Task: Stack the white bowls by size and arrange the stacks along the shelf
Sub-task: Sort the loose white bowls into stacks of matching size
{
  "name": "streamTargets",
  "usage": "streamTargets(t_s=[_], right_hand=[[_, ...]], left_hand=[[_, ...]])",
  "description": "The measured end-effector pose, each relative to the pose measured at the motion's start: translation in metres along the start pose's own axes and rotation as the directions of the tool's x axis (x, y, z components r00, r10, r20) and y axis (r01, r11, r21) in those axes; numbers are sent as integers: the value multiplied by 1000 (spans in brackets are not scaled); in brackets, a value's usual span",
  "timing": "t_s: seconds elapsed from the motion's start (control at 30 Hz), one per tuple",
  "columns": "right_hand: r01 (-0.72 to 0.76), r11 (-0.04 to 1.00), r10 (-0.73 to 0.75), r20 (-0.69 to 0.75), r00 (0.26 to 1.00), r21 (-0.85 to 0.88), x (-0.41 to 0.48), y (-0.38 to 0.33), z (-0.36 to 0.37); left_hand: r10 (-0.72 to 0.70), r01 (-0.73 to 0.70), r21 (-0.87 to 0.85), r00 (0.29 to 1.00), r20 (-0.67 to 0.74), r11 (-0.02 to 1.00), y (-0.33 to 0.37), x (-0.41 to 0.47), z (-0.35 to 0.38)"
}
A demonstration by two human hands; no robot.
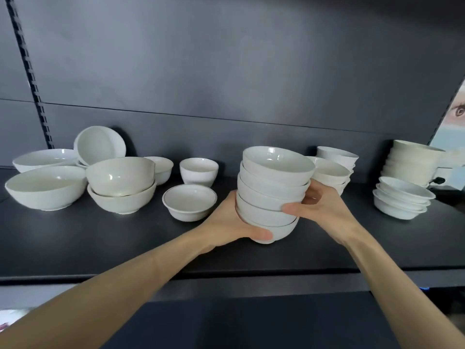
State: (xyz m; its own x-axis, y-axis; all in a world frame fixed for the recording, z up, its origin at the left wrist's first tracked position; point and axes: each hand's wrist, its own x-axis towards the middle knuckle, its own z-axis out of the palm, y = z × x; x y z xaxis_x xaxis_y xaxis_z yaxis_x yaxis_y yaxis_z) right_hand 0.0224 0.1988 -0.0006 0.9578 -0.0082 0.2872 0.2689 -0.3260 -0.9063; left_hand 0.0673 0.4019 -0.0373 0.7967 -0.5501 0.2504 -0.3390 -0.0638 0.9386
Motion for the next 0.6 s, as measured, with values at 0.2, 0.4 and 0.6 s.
streamTargets(t_s=[0.2,0.4,0.6], right_hand=[[12,1000,-12,22,1000,28,19,19,-14],[30,998,-35,94,995,52,40,29,-19],[24,996,-37,150,988,87,55,34,-18]], left_hand=[[23,-23,8,999,29,1000,-9,26,5],[21,-21,22,1000,6,1000,-9,36,5],[-48,56,70,993,-106,996,-20,37,2]])
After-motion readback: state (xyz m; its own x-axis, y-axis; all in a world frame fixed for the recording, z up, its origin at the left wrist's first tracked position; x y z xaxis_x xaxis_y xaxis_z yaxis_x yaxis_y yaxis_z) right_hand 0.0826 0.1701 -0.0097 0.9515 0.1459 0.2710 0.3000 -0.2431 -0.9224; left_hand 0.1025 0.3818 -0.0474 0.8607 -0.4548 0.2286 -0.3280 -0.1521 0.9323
